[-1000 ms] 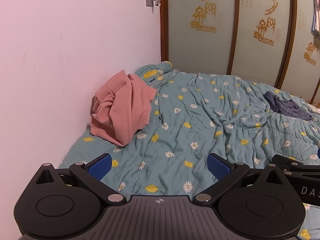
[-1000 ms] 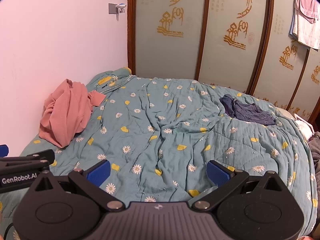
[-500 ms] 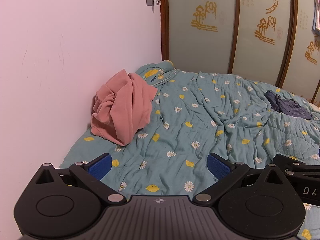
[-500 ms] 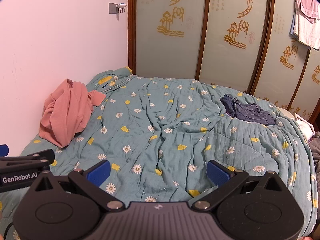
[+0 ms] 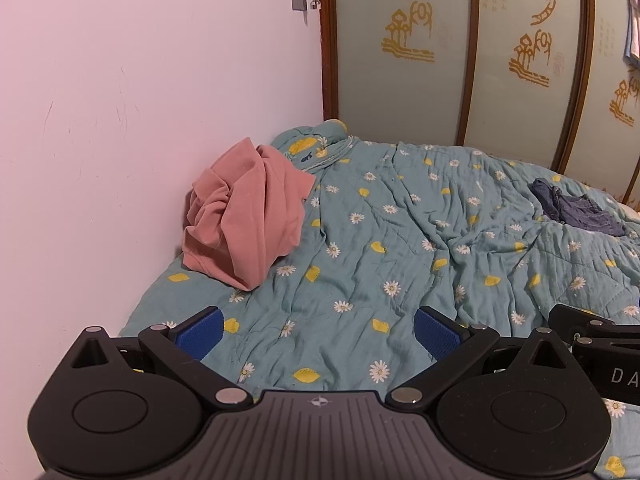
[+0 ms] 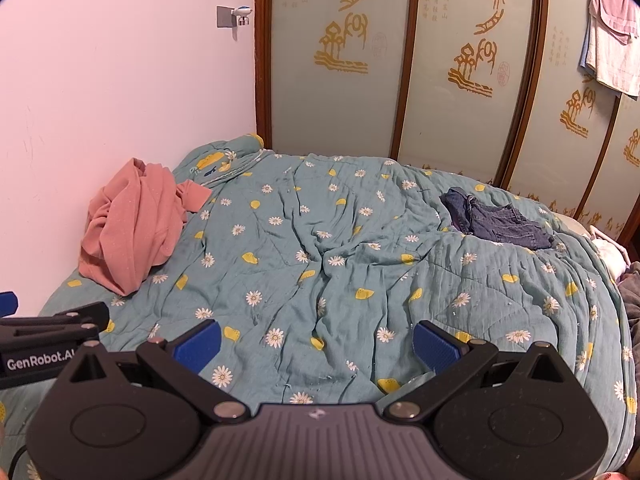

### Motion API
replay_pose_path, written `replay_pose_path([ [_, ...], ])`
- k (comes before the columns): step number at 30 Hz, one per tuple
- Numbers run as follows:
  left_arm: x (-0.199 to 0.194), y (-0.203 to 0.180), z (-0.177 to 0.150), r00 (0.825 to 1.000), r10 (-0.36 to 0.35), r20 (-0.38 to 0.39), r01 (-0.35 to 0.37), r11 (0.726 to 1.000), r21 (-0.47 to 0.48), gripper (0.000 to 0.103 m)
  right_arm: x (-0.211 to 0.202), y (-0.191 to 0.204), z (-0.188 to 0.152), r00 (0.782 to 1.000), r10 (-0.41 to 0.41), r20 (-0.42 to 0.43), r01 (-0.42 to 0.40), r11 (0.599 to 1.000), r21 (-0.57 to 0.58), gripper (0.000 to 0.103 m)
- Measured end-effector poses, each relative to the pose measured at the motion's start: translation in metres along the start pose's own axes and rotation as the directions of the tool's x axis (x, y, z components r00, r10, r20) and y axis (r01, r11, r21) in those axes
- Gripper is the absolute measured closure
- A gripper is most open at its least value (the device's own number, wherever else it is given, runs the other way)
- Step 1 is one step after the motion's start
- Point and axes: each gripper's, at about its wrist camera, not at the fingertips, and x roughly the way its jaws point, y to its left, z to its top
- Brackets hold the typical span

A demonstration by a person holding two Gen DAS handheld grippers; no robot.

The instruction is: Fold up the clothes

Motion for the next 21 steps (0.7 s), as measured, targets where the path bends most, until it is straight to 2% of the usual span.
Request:
replay_pose_path([
  [21, 0.0013, -0.0016, -0.0017, 1.000, 0.003, -0.003, -0.003, 1.000, 0.009, 0.000, 0.0013, -0.0044, -0.0013, 1.000, 0.008, -0.008, -0.008, 1.000, 0.003, 0.000],
])
